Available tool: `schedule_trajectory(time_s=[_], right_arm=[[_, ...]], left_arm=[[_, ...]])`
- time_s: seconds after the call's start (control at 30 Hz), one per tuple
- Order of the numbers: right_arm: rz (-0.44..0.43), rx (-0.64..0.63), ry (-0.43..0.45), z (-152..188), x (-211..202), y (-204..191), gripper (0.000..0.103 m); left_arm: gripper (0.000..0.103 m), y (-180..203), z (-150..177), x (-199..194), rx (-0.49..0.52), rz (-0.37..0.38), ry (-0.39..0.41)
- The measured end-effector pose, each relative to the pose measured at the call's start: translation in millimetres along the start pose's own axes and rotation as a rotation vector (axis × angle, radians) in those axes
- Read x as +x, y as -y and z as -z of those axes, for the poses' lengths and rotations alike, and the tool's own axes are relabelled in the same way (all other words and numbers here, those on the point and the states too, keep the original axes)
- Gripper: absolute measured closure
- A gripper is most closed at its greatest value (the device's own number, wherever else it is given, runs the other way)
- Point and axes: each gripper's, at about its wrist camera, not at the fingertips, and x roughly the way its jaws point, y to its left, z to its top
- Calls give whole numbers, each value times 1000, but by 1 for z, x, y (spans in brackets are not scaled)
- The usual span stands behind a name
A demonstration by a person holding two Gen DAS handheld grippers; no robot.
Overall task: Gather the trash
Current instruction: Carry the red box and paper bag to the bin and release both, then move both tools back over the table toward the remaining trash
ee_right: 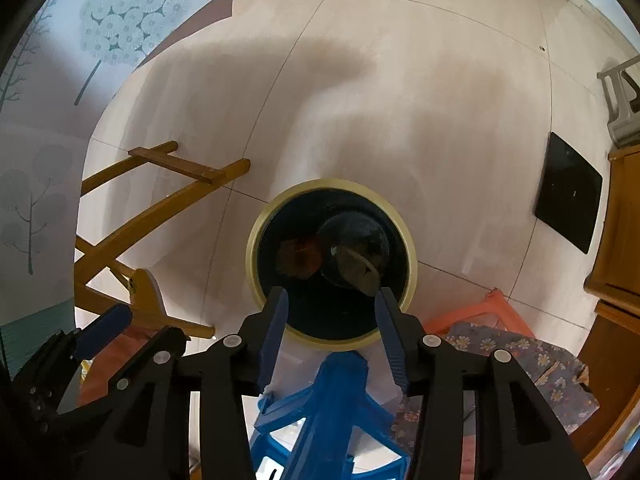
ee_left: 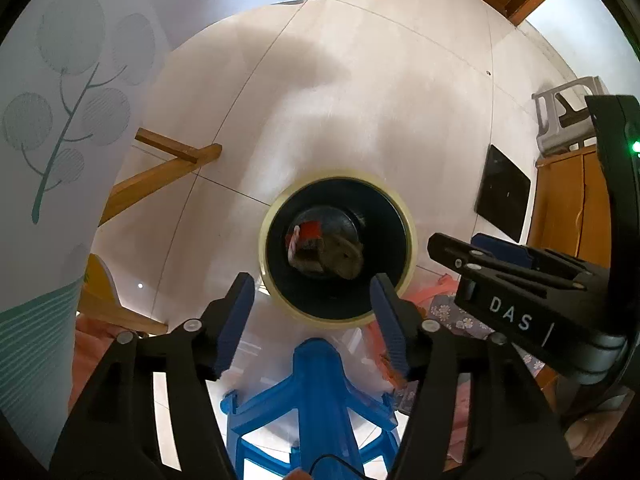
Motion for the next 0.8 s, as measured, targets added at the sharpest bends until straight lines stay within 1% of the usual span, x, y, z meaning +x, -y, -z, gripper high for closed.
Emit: schedule_trajectory(time_s=[0.17,0.4,0.5,0.63,0.8], right_arm=[[3,-10,5,1,-5,-3,56],[-13,-11,51,9,-33,-10,56],[-47,1,83,17,-56,-15,56],[-66,-13,136,30,-93,-27,56],[-101,-40,215,53,-148,-51,57]], left_arm=[[44,-3,4,-8,-3,3,29],[44,6,21,-54,31,-8,106],[44,10,32,-82,47,-7,151],[44,12,50,-130,92,11,223],[44,2,76,-193,156,34,289]])
